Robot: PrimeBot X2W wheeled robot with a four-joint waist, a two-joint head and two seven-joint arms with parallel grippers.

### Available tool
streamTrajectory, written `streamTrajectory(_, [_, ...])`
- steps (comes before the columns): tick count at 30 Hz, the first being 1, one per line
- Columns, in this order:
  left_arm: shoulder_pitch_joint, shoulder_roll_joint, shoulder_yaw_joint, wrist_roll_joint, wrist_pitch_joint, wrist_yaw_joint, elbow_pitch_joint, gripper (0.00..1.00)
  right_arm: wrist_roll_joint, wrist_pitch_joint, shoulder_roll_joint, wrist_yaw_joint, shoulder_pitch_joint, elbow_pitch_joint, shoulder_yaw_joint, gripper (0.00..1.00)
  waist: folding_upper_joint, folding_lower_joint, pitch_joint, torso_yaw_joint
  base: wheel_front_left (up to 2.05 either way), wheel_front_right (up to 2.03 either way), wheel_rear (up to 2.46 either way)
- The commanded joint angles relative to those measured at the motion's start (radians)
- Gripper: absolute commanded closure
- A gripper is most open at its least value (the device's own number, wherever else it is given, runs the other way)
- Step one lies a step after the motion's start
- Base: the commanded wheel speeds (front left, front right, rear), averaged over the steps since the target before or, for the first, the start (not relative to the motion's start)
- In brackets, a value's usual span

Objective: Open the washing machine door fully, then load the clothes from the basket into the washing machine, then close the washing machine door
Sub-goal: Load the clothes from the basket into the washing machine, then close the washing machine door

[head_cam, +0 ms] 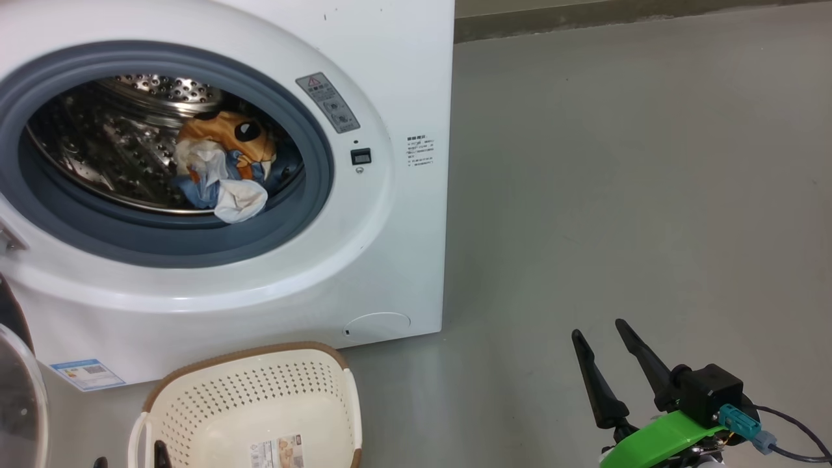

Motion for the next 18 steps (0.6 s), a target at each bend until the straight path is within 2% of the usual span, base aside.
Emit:
streamTrajectory(1, [-0.015,0.007,0.031,-0.017,-0.005,-0.005,-0.022,0.00,-0.006,-0.005,0.000,0.006,-0.008,-0.025,0.024,0.00,0.0000,0.0000,0.000,0.001,0.00,0.00,0.00])
streamTrajectory(7, [-0.017,0.007,0.038,-0.024,-0.005,-0.025,-0.013,0.00,-0.004,-0.005,0.000,0.006,-0.008,-0.024,0.025,0.00,0.0000,0.0000,0.000,0.004,0.00,0.00,0.00])
streamTrajectory(18, [-0.027,0.007,0.053,-0.002,-0.005,-0.026,0.004,0.00,-0.003,-0.005,0.002,0.006,-0.008,-0.021,0.027,0.00,0.0000,0.0000,0.001,0.002,0.00,0.00,0.00])
